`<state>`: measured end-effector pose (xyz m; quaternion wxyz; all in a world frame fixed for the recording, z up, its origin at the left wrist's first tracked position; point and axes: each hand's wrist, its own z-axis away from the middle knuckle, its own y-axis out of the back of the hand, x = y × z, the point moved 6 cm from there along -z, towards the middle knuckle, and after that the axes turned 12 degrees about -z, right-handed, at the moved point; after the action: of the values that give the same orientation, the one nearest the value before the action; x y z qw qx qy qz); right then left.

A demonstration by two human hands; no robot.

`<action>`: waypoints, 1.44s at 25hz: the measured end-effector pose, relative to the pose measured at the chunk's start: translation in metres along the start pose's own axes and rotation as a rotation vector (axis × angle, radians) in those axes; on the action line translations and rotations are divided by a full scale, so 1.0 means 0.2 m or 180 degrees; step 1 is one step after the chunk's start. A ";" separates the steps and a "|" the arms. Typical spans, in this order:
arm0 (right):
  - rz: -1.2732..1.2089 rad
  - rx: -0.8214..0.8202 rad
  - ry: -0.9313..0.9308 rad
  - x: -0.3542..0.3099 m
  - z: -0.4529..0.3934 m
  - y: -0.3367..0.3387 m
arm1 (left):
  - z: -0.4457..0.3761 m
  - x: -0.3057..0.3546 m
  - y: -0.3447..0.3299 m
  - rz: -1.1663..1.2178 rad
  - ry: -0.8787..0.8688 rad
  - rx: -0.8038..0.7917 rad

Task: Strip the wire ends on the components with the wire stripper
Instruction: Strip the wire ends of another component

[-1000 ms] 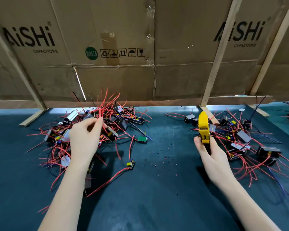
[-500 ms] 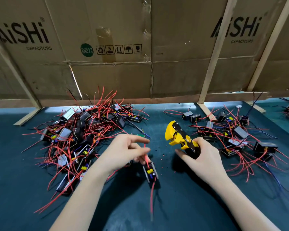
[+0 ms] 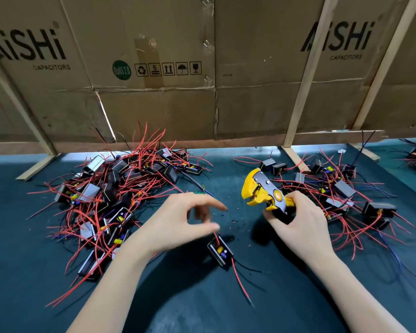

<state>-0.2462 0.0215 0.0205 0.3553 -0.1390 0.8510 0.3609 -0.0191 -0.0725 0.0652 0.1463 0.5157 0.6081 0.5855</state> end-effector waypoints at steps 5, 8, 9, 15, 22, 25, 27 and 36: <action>-0.0251 0.0102 -0.0205 0.03 -0.01 0.01 | 0.03 0.12 -0.22 -0.0772 -0.0690 -0.1216; -0.0243 0.0120 -0.0216 0.03 -0.01 0.02 | 0.00 0.06 -0.21 -0.1361 -0.0357 -0.0819; -0.0228 0.0118 -0.0207 0.03 -0.01 0.02 | -0.01 0.03 -0.20 -0.1412 -0.0308 -0.0744; 0.0206 0.0019 -0.0008 0.02 -0.01 0.01 | 0.00 0.06 -0.20 0.0049 -0.0149 -0.0798; 0.0812 -0.0030 0.0302 0.03 -0.01 0.00 | -0.03 0.00 -0.26 0.1145 0.0580 -0.0652; 0.1153 -0.0057 0.0441 0.03 0.00 -0.01 | -0.01 -0.03 -0.29 0.1190 0.0536 -0.0988; 0.1239 -0.0077 0.0459 0.04 0.00 -0.02 | 0.00 -0.04 -0.28 0.1257 0.0424 -0.1176; 0.1333 -0.0048 0.0777 0.00 0.01 -0.05 | -0.02 0.00 -0.31 0.0923 0.0321 -0.0907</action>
<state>-0.2396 0.0157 0.0142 0.1661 -0.0048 0.8952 0.4135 -0.0506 -0.0616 0.0124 0.1013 0.5419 0.4452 0.7056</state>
